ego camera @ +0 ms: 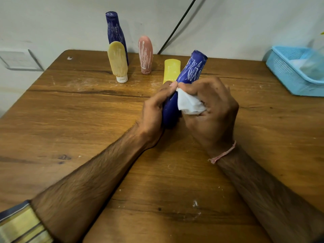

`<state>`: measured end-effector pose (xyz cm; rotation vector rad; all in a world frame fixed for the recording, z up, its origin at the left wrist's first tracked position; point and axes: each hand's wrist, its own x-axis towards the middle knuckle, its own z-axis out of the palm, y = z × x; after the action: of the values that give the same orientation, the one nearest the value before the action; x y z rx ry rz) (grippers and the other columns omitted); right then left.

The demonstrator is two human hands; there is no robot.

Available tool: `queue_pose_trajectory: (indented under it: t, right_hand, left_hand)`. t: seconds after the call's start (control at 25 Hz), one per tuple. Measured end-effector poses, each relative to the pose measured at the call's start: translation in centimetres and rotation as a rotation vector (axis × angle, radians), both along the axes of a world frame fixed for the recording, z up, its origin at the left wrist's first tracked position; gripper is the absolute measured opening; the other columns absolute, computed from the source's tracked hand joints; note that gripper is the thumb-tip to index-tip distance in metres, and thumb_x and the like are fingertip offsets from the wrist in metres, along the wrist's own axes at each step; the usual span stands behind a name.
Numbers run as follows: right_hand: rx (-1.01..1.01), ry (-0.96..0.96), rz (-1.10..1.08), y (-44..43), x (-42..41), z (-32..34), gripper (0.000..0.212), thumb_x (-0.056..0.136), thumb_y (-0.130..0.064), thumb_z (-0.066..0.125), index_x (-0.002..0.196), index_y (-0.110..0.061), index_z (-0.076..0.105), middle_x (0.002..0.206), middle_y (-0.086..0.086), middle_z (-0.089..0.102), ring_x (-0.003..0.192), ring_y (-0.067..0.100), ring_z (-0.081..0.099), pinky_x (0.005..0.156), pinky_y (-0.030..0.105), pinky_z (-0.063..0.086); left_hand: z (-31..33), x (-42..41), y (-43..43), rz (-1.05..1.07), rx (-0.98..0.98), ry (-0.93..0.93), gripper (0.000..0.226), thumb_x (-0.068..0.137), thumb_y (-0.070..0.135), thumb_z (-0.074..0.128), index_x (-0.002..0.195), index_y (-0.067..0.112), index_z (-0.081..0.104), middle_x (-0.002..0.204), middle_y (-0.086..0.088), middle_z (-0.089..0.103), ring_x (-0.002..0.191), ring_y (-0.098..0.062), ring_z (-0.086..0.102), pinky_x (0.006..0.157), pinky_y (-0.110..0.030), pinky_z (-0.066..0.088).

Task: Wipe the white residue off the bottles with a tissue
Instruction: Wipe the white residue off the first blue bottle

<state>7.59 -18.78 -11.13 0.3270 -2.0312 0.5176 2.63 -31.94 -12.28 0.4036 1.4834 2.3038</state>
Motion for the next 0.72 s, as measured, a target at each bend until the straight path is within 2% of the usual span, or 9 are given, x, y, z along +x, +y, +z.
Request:
queue_pose_trajectory:
  t: [0.12,0.24,0.32,0.36,0.48,0.6,0.72]
  right_hand:
    - [-0.089,0.0,-0.032,-0.1,-0.01,0.23,0.029,0.082,-0.02,0.076,0.1,0.002,0.07,0.099,0.019,0.069,0.088,0.031,0.067,0.063,0.051,0.057]
    - [-0.026,0.011,-0.006,-0.15,0.08,0.12,0.025,0.081,-0.019,0.077,0.1,-0.004,0.069,0.096,0.017,0.069,0.085,0.029,0.066,0.062,0.051,0.054]
    - [-0.052,0.007,-0.014,-0.1,-0.06,0.15,0.027,0.084,-0.018,0.077,0.106,-0.005,0.07,0.101,0.018,0.07,0.089,0.029,0.067,0.064,0.05,0.056]
    - [-0.07,0.0,-0.012,-0.11,-0.14,0.15,0.028,0.084,-0.018,0.077,0.107,-0.002,0.071,0.103,0.019,0.07,0.091,0.03,0.068,0.065,0.051,0.057]
    - [-0.03,-0.011,0.008,-0.09,-0.05,0.1,0.028,0.084,-0.018,0.076,0.106,0.0,0.072,0.102,0.019,0.069,0.089,0.03,0.067,0.063,0.051,0.056]
    - [-0.029,-0.024,-0.013,0.11,0.05,0.31,0.033,0.083,-0.02,0.074,0.108,0.001,0.072,0.104,0.021,0.069,0.09,0.032,0.067,0.063,0.051,0.057]
    - [0.056,-0.053,0.079,-0.38,0.38,0.26,0.027,0.079,-0.02,0.073,0.099,-0.002,0.076,0.093,0.017,0.071,0.079,0.03,0.066,0.067,0.046,0.051]
  left_hand:
    - [0.04,0.03,-0.04,-0.018,-0.054,0.044,0.069,0.091,0.048,0.057,0.134,-0.005,0.049,0.124,-0.041,0.053,0.097,-0.04,0.052,0.077,-0.048,0.042]
    - [0.21,0.16,0.05,-0.014,-0.034,0.038,0.067,0.094,0.041,0.056,0.135,-0.01,0.044,0.118,-0.027,0.055,0.102,-0.038,0.05,0.083,-0.053,0.038]
    - [0.15,0.04,0.07,-0.001,-0.074,0.058,0.069,0.093,0.047,0.056,0.134,-0.008,0.045,0.114,-0.022,0.056,0.094,-0.037,0.051,0.073,-0.046,0.043]
    - [0.09,-0.03,0.06,0.011,-0.094,0.073,0.068,0.094,0.051,0.052,0.132,-0.006,0.047,0.112,-0.023,0.058,0.091,-0.038,0.053,0.07,-0.044,0.045]
    - [0.03,0.07,0.05,0.02,-0.089,0.092,0.08,0.099,0.064,0.029,0.124,-0.008,0.052,0.112,-0.036,0.06,0.092,-0.047,0.059,0.08,-0.057,0.049]
    - [-0.2,-0.13,0.38,0.034,-0.132,0.113,0.094,0.093,0.076,0.014,0.112,-0.006,0.055,0.094,-0.03,0.06,0.077,-0.036,0.058,0.069,-0.04,0.049]
    - [-0.58,-0.21,0.63,0.019,-0.066,0.086,0.096,0.087,0.082,0.02,0.107,-0.006,0.054,0.096,-0.035,0.058,0.089,-0.045,0.058,0.087,-0.056,0.048]
